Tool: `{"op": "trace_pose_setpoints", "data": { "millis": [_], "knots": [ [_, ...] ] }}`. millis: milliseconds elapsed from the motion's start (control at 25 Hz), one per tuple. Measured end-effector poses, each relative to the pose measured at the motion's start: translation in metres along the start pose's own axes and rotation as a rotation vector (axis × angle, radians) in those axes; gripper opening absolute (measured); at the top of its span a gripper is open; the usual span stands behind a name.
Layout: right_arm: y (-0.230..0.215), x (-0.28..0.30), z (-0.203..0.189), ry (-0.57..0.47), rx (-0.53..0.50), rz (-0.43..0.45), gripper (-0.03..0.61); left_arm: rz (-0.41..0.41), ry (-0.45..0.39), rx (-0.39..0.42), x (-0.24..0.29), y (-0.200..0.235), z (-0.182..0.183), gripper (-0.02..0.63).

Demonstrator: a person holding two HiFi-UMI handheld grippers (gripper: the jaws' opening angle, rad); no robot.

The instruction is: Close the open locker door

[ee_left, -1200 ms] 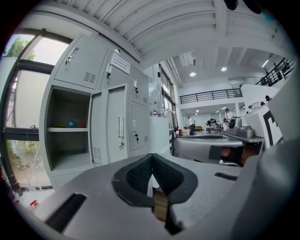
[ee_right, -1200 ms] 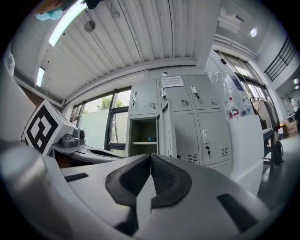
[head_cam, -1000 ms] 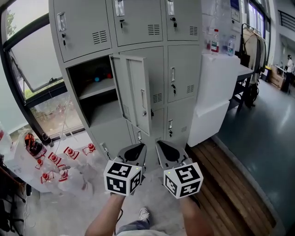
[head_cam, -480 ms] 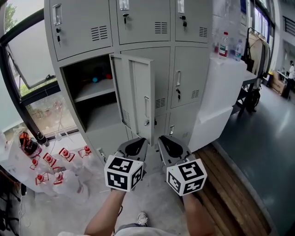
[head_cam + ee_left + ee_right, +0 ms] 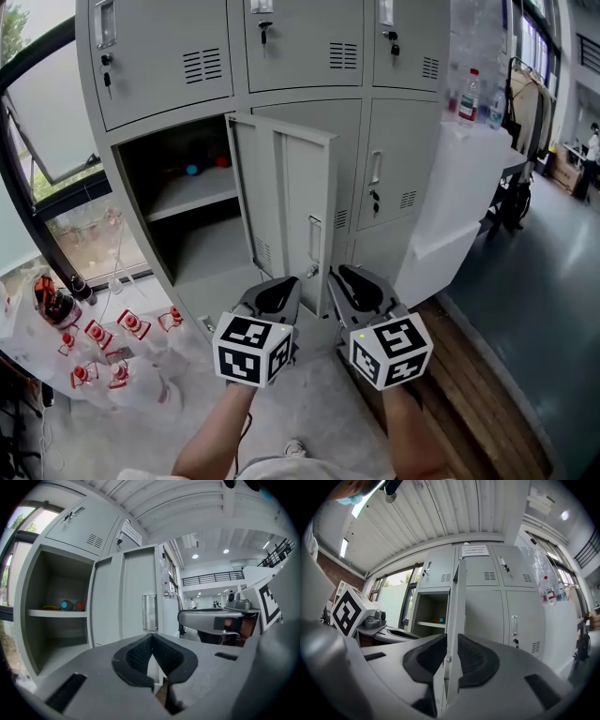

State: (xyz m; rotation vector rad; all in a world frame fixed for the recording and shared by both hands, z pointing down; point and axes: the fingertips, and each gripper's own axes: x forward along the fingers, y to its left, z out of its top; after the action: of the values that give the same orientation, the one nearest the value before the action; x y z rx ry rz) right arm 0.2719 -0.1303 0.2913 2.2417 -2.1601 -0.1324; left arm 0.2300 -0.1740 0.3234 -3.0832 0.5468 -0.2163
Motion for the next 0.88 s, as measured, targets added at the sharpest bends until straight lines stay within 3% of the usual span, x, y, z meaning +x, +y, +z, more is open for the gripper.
{"op": "trace_pose_setpoints", "data": {
  "millis": [560,880],
  "knots": [
    [-0.025,0.031,-0.004,-0.002,0.042,-0.013,0.082,-0.077,-0.011,0.024,0.026,0.033,0.009,0.006],
    [-0.029,0.036,-0.005,0.002,0.036,0.023,0.081,-0.051,-0.015,-0.003,0.027,0.051,0.003,0.006]
  ]
}}
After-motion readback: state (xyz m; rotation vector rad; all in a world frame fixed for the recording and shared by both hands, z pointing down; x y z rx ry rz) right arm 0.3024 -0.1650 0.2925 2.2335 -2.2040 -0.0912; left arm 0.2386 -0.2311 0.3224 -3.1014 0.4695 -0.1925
